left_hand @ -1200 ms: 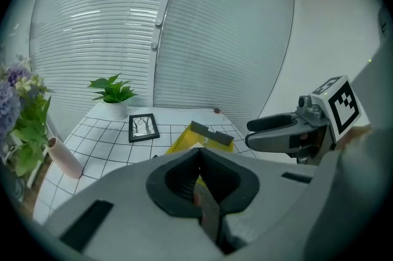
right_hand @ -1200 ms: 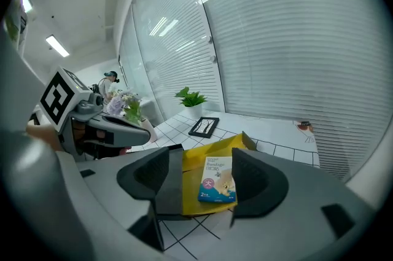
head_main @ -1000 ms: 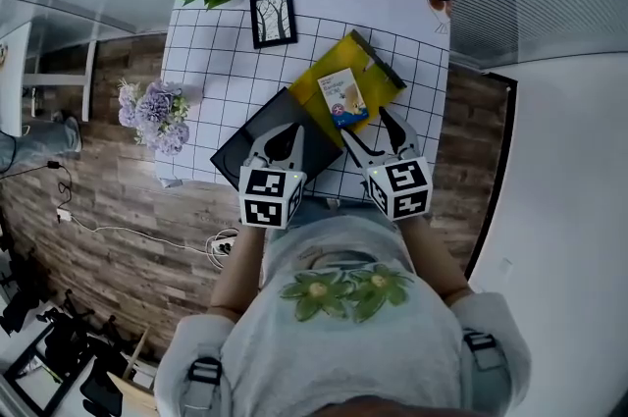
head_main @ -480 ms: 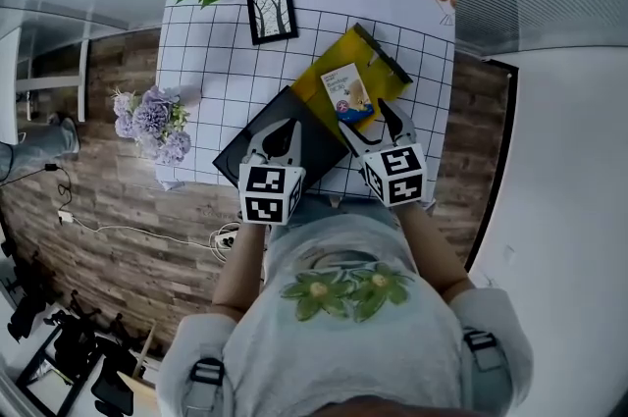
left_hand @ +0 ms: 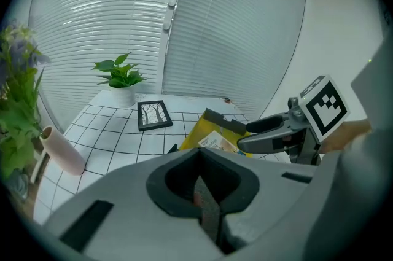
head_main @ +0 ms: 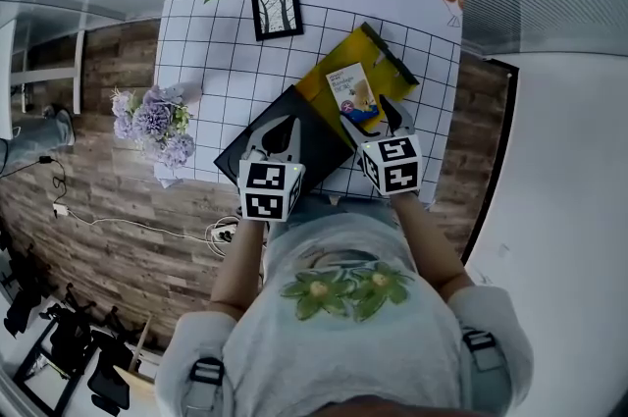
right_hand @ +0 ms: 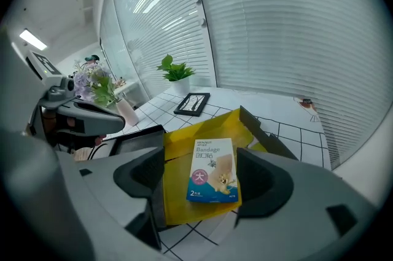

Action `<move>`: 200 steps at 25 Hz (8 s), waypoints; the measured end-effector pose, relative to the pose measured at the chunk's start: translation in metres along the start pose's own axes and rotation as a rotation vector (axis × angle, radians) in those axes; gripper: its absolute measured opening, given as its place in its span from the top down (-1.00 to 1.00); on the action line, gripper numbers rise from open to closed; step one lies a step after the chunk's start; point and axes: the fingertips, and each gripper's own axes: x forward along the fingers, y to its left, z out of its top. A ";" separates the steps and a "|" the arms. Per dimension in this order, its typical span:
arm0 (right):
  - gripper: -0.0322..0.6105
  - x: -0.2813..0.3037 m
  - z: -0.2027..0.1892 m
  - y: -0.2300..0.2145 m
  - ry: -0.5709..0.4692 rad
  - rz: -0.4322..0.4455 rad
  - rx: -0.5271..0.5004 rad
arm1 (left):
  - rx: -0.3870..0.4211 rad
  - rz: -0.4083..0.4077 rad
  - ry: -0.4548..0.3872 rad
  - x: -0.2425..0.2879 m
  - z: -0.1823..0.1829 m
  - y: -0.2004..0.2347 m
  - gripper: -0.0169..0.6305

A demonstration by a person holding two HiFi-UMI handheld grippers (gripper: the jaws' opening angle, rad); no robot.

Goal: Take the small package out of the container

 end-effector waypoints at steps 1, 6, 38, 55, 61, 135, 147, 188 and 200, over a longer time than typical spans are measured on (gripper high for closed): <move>-0.15 0.003 -0.002 -0.001 0.010 -0.002 0.002 | -0.003 0.000 0.002 0.001 -0.001 0.001 0.93; -0.18 0.013 -0.009 -0.003 0.058 -0.012 -0.018 | -0.015 -0.004 0.010 0.004 -0.005 0.002 0.93; -0.24 0.064 -0.040 -0.019 0.217 -0.045 -0.031 | -0.008 0.000 0.047 0.016 -0.016 0.008 0.93; -0.24 0.076 -0.051 -0.024 0.285 -0.075 -0.051 | 0.012 -0.011 0.047 0.020 -0.016 -0.002 0.93; -0.24 0.079 -0.053 -0.022 0.333 -0.073 -0.069 | 0.014 -0.010 0.049 0.019 -0.016 -0.001 0.93; -0.24 0.031 -0.026 -0.010 0.189 0.015 -0.213 | 0.128 0.084 -0.023 -0.023 -0.010 -0.041 0.93; -0.24 0.016 -0.025 -0.007 0.144 0.024 -0.246 | 0.133 0.105 -0.029 -0.031 -0.018 -0.053 0.93; -0.24 -0.128 0.006 0.014 -0.245 0.107 -0.289 | 0.175 0.169 -0.065 -0.053 -0.044 -0.117 0.93; -0.24 -0.174 0.004 0.022 -0.343 0.146 -0.302 | 0.167 0.185 -0.084 -0.062 -0.058 -0.141 0.93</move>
